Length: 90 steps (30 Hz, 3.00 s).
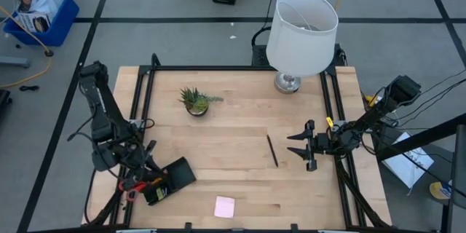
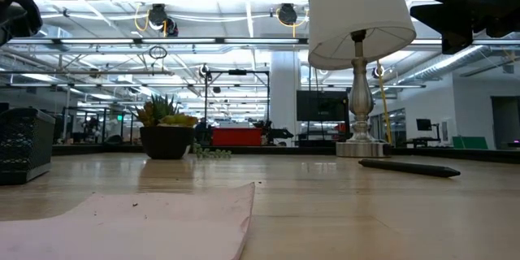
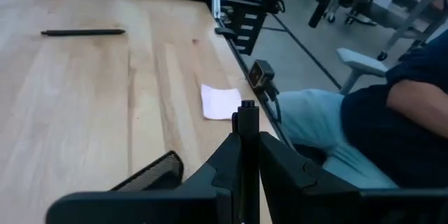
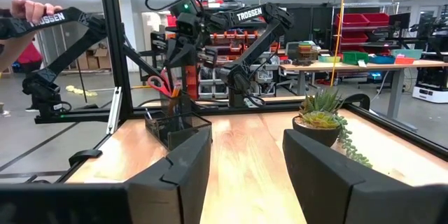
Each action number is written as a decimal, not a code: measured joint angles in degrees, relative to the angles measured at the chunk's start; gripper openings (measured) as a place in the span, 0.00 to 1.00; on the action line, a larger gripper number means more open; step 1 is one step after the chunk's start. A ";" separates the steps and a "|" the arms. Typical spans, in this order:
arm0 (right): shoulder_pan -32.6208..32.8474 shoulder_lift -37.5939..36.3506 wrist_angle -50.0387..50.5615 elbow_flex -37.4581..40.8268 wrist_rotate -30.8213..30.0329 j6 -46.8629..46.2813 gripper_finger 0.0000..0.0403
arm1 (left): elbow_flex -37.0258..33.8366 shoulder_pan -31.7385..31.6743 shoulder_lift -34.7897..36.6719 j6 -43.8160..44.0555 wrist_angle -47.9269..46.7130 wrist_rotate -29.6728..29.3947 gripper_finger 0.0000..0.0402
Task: Pick and place office supplies into organizer
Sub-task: Put the left pen into the top left section of the desk organizer, then put the pen into the top left section of the desk organizer
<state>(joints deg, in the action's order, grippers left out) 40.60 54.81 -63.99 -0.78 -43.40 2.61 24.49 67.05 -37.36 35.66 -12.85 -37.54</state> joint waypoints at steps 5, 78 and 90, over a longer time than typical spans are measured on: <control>0.00 0.00 0.00 0.00 0.00 0.01 0.43 | 0.00 -0.02 0.00 0.61 -1.31 -1.13 0.12; 0.00 0.02 0.06 0.00 0.00 0.00 0.43 | 25.99 -16.60 -38.55 -1.46 15.54 -2.80 0.68; 0.00 0.02 0.00 0.00 0.00 0.00 0.43 | 25.22 -22.47 -48.79 0.73 13.26 3.61 0.67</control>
<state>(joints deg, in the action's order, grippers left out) 40.60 54.83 -63.99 -0.78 -43.40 2.61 49.71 44.57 -86.15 36.39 0.41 -33.93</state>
